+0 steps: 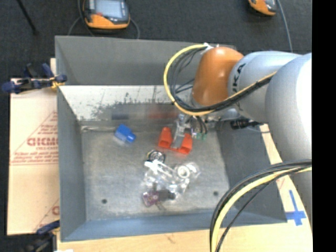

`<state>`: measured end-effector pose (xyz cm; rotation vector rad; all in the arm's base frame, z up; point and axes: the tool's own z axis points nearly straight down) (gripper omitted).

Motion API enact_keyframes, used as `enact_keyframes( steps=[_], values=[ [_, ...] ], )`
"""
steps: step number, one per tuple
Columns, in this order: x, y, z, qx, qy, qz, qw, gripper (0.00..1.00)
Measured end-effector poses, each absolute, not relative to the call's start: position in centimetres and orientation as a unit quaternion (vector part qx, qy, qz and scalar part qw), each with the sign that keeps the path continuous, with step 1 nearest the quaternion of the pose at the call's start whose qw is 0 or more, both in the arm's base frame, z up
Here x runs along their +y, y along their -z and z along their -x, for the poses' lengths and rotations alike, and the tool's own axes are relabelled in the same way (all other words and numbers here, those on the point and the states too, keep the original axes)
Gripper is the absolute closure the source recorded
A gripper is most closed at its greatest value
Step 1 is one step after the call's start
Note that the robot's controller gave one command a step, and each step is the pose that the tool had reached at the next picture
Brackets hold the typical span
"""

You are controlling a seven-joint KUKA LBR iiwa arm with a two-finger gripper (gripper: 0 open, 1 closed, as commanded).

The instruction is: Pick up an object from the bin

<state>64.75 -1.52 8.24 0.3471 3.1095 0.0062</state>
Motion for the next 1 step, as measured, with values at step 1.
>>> enact_keyframes(
  steps=[1],
  values=[
    [-2.74,-20.79,-65.14,0.991,0.001,0.131,0.005,1.00]
  ],
)
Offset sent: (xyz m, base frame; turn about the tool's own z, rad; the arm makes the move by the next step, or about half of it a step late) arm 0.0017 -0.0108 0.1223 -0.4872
